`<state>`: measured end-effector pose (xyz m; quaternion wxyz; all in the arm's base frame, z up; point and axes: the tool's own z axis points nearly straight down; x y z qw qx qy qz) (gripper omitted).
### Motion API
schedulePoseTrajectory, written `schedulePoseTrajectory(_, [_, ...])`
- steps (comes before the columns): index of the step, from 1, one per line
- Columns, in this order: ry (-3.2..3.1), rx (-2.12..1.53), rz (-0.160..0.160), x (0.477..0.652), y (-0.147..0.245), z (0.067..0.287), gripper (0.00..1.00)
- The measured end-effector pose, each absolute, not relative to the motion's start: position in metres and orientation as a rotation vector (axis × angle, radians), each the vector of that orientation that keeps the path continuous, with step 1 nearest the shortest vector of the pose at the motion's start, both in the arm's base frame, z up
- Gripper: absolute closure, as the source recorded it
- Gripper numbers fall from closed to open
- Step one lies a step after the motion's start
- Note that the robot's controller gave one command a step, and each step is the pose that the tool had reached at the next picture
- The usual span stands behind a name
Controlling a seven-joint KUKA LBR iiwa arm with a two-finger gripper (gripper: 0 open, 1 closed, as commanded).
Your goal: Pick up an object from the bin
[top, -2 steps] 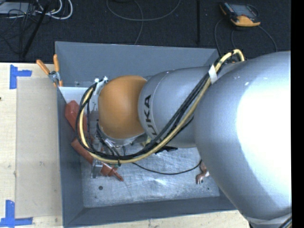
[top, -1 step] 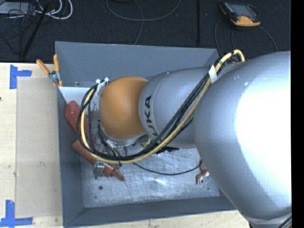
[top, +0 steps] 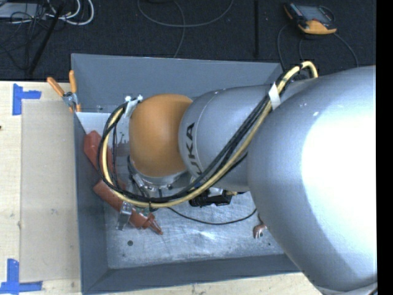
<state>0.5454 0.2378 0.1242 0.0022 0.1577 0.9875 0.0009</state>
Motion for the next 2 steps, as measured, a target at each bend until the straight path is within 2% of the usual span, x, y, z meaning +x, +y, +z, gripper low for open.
schedulePoseTrajectory(1, [3.08, 0.538, 0.005, 0.551, 0.234, 0.089, 0.0])
schedulePoseTrajectory(2, [3.038, 0.792, 0.007, 0.56, 0.233, 0.072, 1.0])
